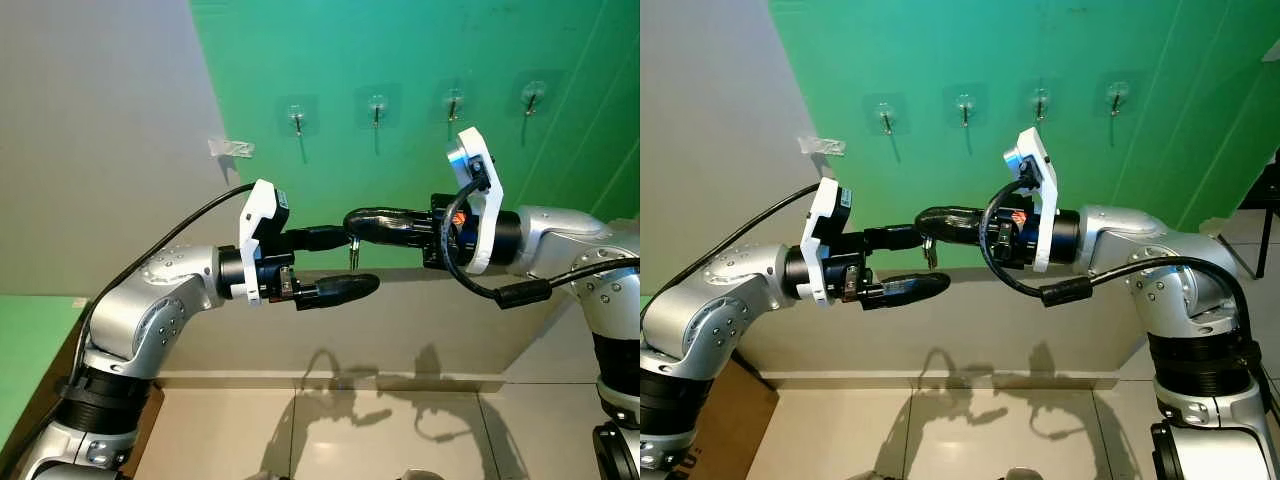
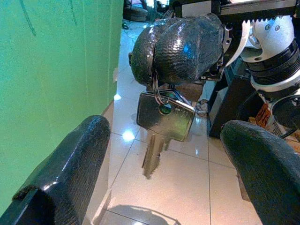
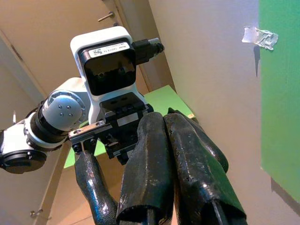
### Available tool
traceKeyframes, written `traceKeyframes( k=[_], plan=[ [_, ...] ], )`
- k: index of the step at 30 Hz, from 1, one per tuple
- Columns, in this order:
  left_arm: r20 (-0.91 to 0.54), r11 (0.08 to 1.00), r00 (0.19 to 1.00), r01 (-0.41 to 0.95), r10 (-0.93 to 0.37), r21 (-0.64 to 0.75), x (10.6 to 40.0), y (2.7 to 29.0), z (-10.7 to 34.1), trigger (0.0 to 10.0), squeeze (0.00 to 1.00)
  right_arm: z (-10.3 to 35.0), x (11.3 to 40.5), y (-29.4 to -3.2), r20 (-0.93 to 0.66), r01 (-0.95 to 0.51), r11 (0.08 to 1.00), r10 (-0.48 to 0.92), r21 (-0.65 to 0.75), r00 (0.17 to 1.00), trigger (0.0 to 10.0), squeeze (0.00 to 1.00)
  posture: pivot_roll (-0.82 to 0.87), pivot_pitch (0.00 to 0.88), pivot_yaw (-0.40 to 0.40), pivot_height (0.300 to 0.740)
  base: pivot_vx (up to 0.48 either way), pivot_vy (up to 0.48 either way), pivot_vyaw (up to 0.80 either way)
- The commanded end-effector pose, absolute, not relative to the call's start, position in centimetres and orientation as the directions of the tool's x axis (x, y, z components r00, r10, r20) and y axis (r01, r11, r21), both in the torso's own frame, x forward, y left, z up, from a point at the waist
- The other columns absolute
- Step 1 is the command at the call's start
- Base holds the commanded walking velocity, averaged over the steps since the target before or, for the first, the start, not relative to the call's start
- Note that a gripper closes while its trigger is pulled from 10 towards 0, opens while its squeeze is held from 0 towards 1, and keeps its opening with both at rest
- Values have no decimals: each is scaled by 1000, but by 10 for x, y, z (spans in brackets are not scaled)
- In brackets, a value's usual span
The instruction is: Hang keys on a hook
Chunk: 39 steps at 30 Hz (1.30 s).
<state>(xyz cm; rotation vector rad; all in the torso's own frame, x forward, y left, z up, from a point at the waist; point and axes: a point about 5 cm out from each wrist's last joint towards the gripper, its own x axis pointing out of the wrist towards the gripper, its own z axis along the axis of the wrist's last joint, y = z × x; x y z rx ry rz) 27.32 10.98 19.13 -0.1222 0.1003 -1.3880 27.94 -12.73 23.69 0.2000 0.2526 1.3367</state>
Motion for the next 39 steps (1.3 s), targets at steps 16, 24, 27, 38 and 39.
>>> traceKeyframes(
  k=[16, 24, 27, 38, 39],
  plan=[
    [-37, 203, 200, 974, -979, -104, 278, 109, 194, 0, 0, 242, 276, -121, -53, -944, 197, 980, 265, 190, 0, 0, -257, 13, 111, 740, 0, 0, 0],
    [-12, 193, 193, 975, -981, -112, 279, 110, 194, 0, 0, 239, 274, -118, -46, -944, 187, 982, 272, 181, 0, 0, -257, 15, 111, 740, 0, 0, 0],
    [3, 196, 197, 974, -980, -115, 280, 110, 196, 0, 0, 240, 274, -118, -42, -944, 188, 982, 272, 183, 0, 0, -259, 18, 112, 740, 0, 0, 0],
    [24, 201, 207, 970, -978, -137, 282, 112, 197, 0, 0, 241, 273, -118, -35, -944, 185, 983, 273, 183, 0, 0, -259, 22, 111, 740, 0, 0, 0],
    [24, 201, 207, 970, -978, -137, 282, 112, 197, 0, 0, 241, 273, -118, -35, -944, 185, 983, 273, 183, 0, 0, -259, 22, 111, 740, 0, 0, 0]
  ],
)
